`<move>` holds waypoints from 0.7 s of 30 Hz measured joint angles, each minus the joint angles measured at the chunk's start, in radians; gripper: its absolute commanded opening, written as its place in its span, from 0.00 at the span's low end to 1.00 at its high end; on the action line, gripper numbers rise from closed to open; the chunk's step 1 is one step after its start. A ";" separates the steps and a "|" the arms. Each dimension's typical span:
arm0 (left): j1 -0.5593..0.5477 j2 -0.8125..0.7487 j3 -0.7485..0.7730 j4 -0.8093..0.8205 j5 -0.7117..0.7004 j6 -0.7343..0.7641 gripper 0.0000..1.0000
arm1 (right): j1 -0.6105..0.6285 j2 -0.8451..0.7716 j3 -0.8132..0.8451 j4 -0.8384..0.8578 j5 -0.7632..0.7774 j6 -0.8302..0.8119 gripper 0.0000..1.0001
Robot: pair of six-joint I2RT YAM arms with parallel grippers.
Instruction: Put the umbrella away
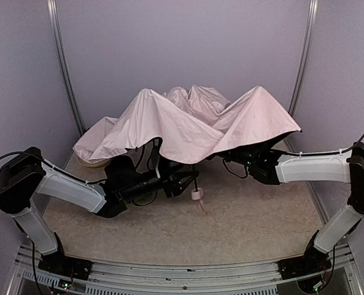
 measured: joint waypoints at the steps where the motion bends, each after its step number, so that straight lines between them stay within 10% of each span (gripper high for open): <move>1: -0.016 -0.008 0.000 -0.035 0.007 0.033 0.70 | -0.023 -0.008 0.004 -0.017 0.021 0.004 0.00; 10: -0.206 -0.111 -0.015 -0.513 0.136 0.311 0.71 | -0.267 -0.079 0.069 -0.107 0.140 -0.037 0.00; 21: -0.127 -0.678 0.015 -0.707 0.049 0.165 0.84 | -0.314 -0.244 -0.095 0.082 0.049 -0.399 0.00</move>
